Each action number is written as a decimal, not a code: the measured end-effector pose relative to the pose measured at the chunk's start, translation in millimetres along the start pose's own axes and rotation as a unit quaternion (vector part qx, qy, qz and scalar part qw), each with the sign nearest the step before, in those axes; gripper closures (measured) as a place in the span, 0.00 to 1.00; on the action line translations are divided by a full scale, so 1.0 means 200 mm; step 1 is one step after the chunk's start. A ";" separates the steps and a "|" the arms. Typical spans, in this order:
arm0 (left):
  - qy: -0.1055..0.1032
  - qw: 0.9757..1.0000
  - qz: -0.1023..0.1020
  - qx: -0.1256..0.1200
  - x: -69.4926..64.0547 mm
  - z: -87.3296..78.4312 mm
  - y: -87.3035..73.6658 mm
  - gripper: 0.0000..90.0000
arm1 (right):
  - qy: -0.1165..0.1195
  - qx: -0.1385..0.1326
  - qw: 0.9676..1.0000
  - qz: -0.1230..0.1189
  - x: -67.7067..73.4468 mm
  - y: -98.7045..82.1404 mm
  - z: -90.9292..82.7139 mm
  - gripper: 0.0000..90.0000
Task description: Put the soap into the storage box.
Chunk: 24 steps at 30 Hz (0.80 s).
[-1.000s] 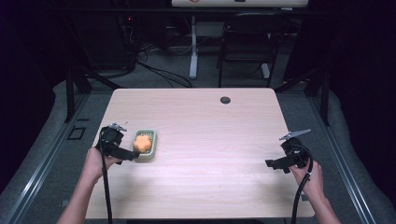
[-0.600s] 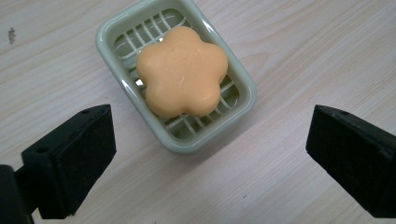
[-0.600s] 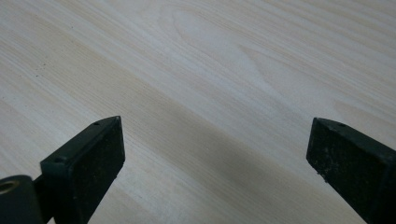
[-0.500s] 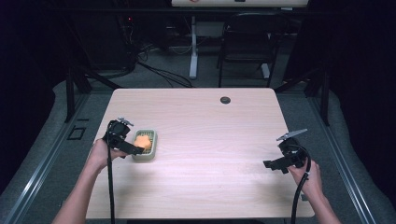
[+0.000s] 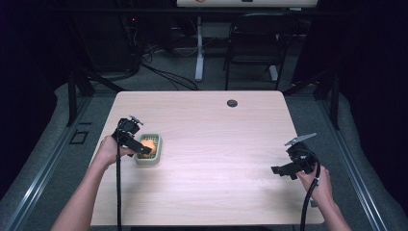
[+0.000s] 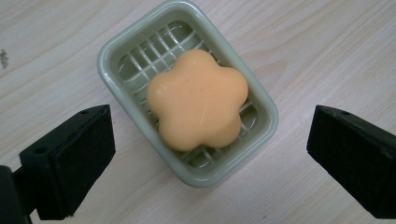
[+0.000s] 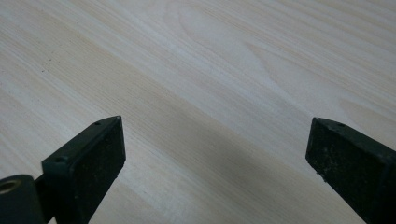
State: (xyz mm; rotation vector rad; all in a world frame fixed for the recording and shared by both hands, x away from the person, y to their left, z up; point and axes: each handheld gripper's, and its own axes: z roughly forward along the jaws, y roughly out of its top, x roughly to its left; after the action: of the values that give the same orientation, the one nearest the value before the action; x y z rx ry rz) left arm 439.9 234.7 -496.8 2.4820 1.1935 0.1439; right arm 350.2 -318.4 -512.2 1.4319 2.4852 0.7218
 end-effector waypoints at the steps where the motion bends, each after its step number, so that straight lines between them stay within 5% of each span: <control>1: 0.000 1.000 0.000 0.000 0.00 0.00 0.00 0.01 | 0.000 0.000 1.000 0.000 0.00 0.00 0.00 0.05; 11: -0.001 0.999 0.032 0.044 0.00 0.06 0.07 0.12 | -0.001 0.003 1.000 -0.002 0.00 0.00 0.00 0.05; 24: 0.009 0.997 0.045 0.059 0.00 0.11 0.10 0.24 | -0.001 0.004 1.000 -0.002 0.00 -0.01 0.00 0.05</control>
State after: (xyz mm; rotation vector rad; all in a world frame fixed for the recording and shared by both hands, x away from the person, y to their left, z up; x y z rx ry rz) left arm 460.2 216.5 -510.0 2.6443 1.1279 0.1222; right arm 349.9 -319.5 -513.7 1.4297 2.4917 0.7107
